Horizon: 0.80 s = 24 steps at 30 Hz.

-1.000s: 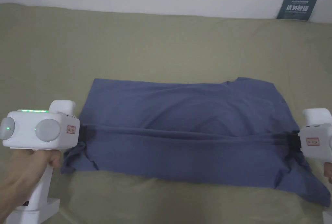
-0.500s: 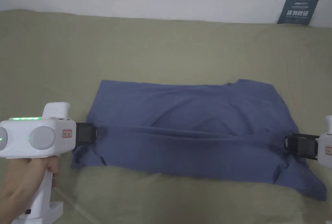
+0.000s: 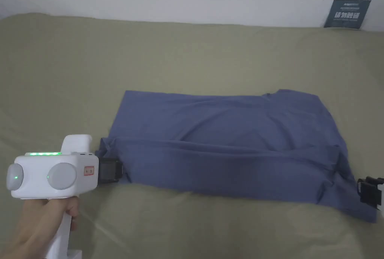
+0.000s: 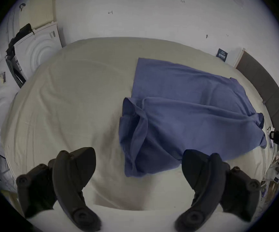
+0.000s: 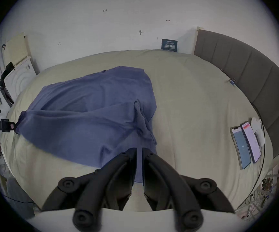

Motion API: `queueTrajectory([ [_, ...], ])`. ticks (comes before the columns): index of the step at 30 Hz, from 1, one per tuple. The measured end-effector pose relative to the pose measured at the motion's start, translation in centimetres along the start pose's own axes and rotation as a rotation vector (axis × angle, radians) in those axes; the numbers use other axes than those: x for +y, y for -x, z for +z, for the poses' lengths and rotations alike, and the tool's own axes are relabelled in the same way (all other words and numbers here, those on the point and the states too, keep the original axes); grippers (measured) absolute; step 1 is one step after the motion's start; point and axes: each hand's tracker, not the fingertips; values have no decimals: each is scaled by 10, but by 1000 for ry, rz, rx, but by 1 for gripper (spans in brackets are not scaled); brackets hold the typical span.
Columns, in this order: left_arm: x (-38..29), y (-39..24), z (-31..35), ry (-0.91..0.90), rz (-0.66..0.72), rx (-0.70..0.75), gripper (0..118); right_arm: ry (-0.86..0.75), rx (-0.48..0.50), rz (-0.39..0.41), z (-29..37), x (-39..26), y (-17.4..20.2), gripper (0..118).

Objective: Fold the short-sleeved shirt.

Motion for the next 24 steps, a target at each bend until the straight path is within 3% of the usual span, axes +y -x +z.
queueTrajectory([
  [2,1,-3,-6,14,-8,6,97,9,-2,-1,-2,-2,0,12],
  [3,-6,-5,-23,22,-17,7,78,17,-2,-2,-3,-3,0,12],
  [4,-6,-7,-26,27,-26,3,38,24,-1,-1,-7,-4,-2,12],
  [5,-7,-7,-27,23,-38,5,15,29,-2,4,-9,-5,-2,13],
  [6,-8,-8,-28,22,-41,-5,12,36,-3,10,-10,-5,-2,17],
  [7,-7,-16,-22,22,-33,-9,10,42,-1,14,-11,-5,-2,40],
  [8,-6,-19,-21,26,-31,-15,10,50,7,11,-20,-6,-9,40],
  [9,-6,-21,-21,30,-38,-12,10,60,18,11,-22,-4,-9,49],
  [10,-7,-20,-22,31,-46,-10,9,78,19,13,-27,-3,-10,69],
  [11,-7,-17,-25,31,-47,-10,9,98,25,16,-31,-3,-10,102],
  [12,-7,-15,-26,32,-43,-13,9,99,28,22,-31,-5,-5,118],
  [16,-7,-14,-23,27,-29,-16,9,133,0,51,-52,-6,-1,105],
  [17,-7,-14,-23,25,-29,-14,9,143,-2,53,-54,-6,-1,89],
  [18,-7,-14,-22,23,-29,-14,9,145,-2,55,-55,-6,-1,57],
  [19,-6,-13,-23,26,-29,-16,9,147,5,59,-56,-7,-2,16],
  [20,-5,-13,-23,22,-32,-13,8,130,41,47,-52,-9,-1,16],
  [24,-5,-11,-19,13,-28,-1,8,120,32,73,-41,-8,3,11],
])
